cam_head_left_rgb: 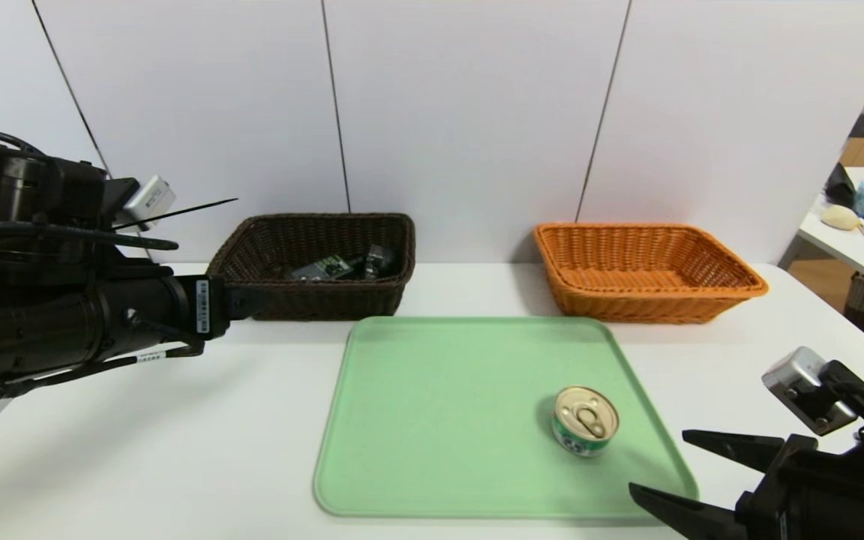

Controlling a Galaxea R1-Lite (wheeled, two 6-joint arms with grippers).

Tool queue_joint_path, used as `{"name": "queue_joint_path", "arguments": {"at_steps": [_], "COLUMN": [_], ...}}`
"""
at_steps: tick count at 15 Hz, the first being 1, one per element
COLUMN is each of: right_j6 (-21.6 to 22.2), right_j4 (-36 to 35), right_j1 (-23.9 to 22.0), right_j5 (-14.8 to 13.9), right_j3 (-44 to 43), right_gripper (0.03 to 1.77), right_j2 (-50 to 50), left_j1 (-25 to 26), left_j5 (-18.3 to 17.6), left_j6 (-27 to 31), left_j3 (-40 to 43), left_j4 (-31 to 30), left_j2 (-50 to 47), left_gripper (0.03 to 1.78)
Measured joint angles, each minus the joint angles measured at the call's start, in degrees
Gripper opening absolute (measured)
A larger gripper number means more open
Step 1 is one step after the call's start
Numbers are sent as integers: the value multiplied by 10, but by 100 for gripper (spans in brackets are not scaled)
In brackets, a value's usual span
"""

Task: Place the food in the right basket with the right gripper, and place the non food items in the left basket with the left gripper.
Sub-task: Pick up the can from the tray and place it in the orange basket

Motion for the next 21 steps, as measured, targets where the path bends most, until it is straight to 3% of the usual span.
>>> {"name": "queue_joint_path", "arguments": {"at_steps": [8,14,21], "right_j6": [-14,-14,-15], "right_j4": [-107,-146,-260], "right_j1": [1,0,-1], "right_j5": [-1,-1,-4], "right_j3": [24,29,35], "right_gripper": [170,170,170], "right_j2": [64,123,224], "left_j1": [-2,-2,-2], "left_j5": [-3,-5,-6], "left_j6": [1,2,2], "left_j3": [0,1,2], "left_j4": [1,0,-1], "left_j2": [1,4,5], "left_gripper": [169,169,169]}}
